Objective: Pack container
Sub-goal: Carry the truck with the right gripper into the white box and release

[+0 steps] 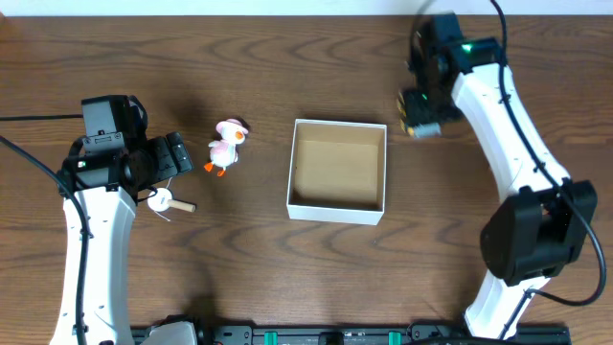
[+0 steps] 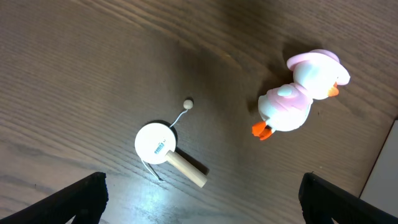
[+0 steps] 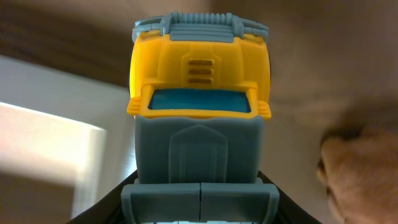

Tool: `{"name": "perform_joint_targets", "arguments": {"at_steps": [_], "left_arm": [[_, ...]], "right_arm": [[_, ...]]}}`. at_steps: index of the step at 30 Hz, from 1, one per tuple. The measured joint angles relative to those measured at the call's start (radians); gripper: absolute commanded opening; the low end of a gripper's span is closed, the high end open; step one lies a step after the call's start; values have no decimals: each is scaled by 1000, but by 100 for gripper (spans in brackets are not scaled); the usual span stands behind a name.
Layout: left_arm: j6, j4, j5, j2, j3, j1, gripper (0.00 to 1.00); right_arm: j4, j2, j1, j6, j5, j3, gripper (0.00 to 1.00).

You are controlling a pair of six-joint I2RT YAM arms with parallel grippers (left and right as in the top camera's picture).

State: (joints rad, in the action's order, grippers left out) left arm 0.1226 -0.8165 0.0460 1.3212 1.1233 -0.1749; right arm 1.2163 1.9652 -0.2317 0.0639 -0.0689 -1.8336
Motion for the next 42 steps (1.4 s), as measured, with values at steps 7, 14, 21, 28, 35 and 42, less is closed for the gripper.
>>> {"name": "perform_joint_targets", "arguments": {"at_steps": [7,14,21,28,35,42], "left_arm": [[0,5,0,0,0,0,98],[0,7,0,0,0,0,98],[0,11,0,0,0,0,98],[0,13,0,0,0,0,98],[0,14,0,0,0,0,98],[0,14,0,0,0,0,98]], "right_arm": [[-21,-17,-183,174,-2,-115,1],[-3,-16,-336,383,9,-95,1],[39,-16,-393,506,3,4,1],[-32,-7,-338,557,-27,137,1],[-103,37,-227,561,-34,147,1],[-132,54,-204,548,-33,147,13]]}}
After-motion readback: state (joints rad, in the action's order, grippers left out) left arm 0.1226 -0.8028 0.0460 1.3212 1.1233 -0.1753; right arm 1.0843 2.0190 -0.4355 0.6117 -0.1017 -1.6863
